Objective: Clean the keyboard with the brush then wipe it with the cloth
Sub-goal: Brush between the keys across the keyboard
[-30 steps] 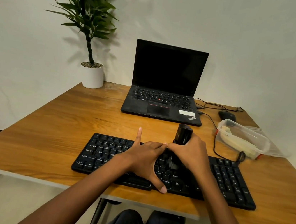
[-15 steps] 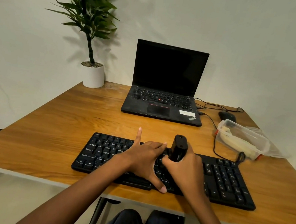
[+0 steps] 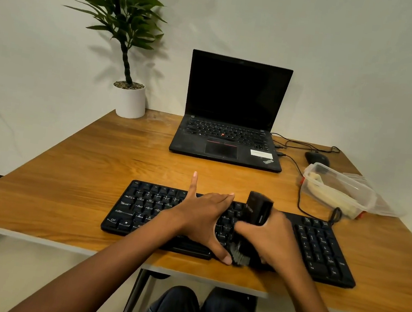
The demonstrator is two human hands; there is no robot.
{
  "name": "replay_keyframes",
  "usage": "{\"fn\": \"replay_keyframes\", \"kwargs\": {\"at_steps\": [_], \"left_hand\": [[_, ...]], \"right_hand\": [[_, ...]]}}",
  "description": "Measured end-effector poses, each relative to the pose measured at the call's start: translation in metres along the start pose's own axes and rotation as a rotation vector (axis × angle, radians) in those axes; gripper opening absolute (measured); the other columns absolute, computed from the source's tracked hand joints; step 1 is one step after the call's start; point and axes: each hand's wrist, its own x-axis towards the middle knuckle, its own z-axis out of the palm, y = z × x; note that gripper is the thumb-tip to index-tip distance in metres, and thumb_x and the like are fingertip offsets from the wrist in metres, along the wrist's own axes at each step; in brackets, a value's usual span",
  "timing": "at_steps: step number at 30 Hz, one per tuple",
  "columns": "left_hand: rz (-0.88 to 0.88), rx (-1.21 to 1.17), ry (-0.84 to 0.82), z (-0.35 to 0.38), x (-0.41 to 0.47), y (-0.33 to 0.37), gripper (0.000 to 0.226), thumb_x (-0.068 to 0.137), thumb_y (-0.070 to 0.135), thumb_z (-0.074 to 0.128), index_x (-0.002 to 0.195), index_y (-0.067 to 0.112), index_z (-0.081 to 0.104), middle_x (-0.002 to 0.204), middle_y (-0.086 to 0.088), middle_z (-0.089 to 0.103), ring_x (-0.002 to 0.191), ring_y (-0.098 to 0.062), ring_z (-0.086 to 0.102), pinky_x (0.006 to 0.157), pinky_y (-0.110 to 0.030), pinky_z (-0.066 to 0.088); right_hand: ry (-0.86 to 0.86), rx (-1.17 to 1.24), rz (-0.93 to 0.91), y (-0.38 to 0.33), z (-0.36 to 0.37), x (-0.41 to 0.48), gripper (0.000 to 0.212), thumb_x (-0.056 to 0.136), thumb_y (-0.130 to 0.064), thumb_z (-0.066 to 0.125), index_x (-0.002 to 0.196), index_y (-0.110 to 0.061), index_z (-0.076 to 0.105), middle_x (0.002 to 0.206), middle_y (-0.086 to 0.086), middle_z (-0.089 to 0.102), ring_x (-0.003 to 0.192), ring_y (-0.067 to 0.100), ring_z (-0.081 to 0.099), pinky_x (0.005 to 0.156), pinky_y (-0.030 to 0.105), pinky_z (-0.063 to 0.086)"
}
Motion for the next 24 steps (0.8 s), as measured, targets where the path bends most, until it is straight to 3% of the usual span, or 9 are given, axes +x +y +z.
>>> {"fn": "replay_keyframes", "kwargs": {"at_steps": [5,8,11,17,21,24], "left_hand": [[-0.007,0.036,-0.040,-0.003,-0.006,-0.003,0.131,0.064,0.072,0.067,0.148,0.020,-0.020,0.160,-0.001,-0.003,0.146,-0.018,-0.006,0.090,-0.063,-0.037],[0.005,0.036,-0.009,0.001,-0.003,-0.004,0.134,0.062,0.074,0.067,0.147,0.022,-0.022,0.159,-0.002,0.005,0.146,-0.019,0.002,0.092,-0.067,-0.034],[-0.006,0.030,0.002,0.000,-0.003,-0.003,0.135,0.062,0.074,0.066,0.146,0.019,-0.024,0.158,-0.003,0.009,0.146,-0.020,0.005,0.093,-0.066,-0.033],[-0.008,0.031,0.005,-0.002,-0.004,-0.002,0.135,0.062,0.073,0.066,0.146,0.017,-0.023,0.159,-0.004,0.007,0.146,-0.021,0.004,0.092,-0.065,-0.035],[-0.013,0.026,-0.001,0.000,-0.003,-0.003,0.136,0.061,0.074,0.067,0.147,0.016,-0.021,0.159,-0.003,0.008,0.146,-0.019,0.006,0.092,-0.065,-0.034],[-0.018,0.015,-0.003,-0.001,-0.004,-0.002,0.135,0.062,0.073,0.067,0.147,0.016,-0.021,0.159,-0.004,0.008,0.146,-0.020,0.005,0.092,-0.063,-0.035]], "right_hand": [[0.189,0.083,-0.051,-0.005,0.001,0.006,0.025,0.072,-0.026,0.073,0.088,-0.020,0.055,0.075,-0.005,0.061,0.069,0.005,0.057,0.056,0.021,0.046],[0.083,0.027,-0.077,0.001,0.013,-0.013,0.028,0.071,-0.026,0.072,0.090,-0.030,0.051,0.073,-0.010,0.060,0.071,0.004,0.059,0.061,0.024,0.050],[-0.068,-0.048,-0.028,0.000,0.002,-0.011,0.026,0.069,-0.024,0.073,0.076,-0.031,0.048,0.072,-0.009,0.060,0.068,0.003,0.059,0.059,0.024,0.049],[0.197,0.093,-0.083,-0.001,0.003,0.003,0.023,0.072,-0.024,0.074,0.086,-0.016,0.057,0.069,-0.006,0.061,0.063,0.005,0.059,0.053,0.018,0.046],[0.032,-0.003,-0.066,0.001,0.013,-0.013,0.024,0.071,-0.023,0.073,0.083,-0.028,0.052,0.068,-0.010,0.059,0.064,-0.001,0.056,0.051,0.015,0.040],[-0.062,-0.006,-0.003,-0.002,-0.003,0.000,0.020,0.070,-0.021,0.073,0.076,-0.023,0.055,0.072,-0.005,0.062,0.066,0.007,0.060,0.052,0.021,0.046]]}}
